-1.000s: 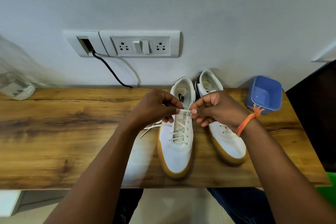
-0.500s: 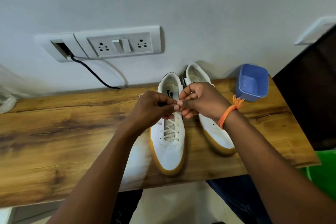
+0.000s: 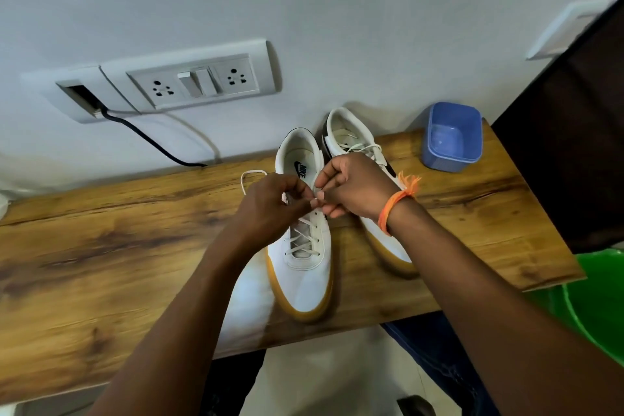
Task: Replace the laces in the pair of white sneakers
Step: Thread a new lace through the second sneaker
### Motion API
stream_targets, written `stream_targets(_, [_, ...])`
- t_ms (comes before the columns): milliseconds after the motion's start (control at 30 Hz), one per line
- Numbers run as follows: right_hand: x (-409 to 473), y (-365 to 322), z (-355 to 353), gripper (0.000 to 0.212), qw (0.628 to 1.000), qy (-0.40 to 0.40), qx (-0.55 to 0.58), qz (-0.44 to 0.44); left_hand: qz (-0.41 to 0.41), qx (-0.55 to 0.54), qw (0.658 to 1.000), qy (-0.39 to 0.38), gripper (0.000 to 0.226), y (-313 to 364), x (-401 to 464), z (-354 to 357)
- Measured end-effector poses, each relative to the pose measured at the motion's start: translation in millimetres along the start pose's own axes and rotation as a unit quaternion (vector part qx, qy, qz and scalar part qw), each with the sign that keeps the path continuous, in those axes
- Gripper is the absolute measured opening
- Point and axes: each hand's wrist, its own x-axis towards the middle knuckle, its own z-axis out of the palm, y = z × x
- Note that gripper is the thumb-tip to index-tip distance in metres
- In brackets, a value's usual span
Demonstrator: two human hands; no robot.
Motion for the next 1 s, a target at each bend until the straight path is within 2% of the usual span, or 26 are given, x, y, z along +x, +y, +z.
stream_targets(100, [0.6,1.9,0.7,0.011,1.0,0.011,-0.028,-0.006,0.01,0.061,0.998,0.028,0.005,-3.9,1.2,-1.1])
stream_targets(233, [6.3,8.6,-2.7,0.012,0.984,0.053,-0.166,-0.036,0.055,0.208,0.971,0.1,0.007,-17.5,3.3,2.4])
stream_targets(367, [4.4,10.9,-3.5,0.013,0.96,0.018,-0.28,-0.022,0.09,0.296,0.939,0.152,0.009,-19.0,2.8,12.1])
stream_targets(433, [3.5,11.7,-0.7,0.018,0.95,-0.001,-0.311,-0.016,0.09,0.311,0.933,0.156,0.012,-18.0,3.6,17.2])
stream_targets(533, [5.5,13.7,1.2,0.021,0.947,-0.009,-0.322,-0.015,0.06,0.256,0.96,0.1,0.013,-23.4,9.4,22.2])
stream_targets(667, [8.4,17.8,4.2,0.017,0.961,-0.004,-0.275,0.002,-0.028,0.068,0.997,0.014,0.019,-25.9,11.8,19.6])
stream_targets(733, [8.5,19.1,8.8,0.015,0.972,0.01,-0.234,0.011,-0.049,0.024,0.998,-0.015,0.021,-25.1,11.1,17.2])
stream_targets(867, [9.8,20.6,12.0,0.013,0.972,0.024,-0.232,0.003,-0.04,0.007,0.997,-0.063,0.034,-25.8,12.1,13.5])
stream_targets(1000, [12.5,23.2,13.6,0.014,0.972,0.025,-0.234,0.002,-0.073,-0.023,0.996,-0.039,0.026,-23.1,9.0,20.3])
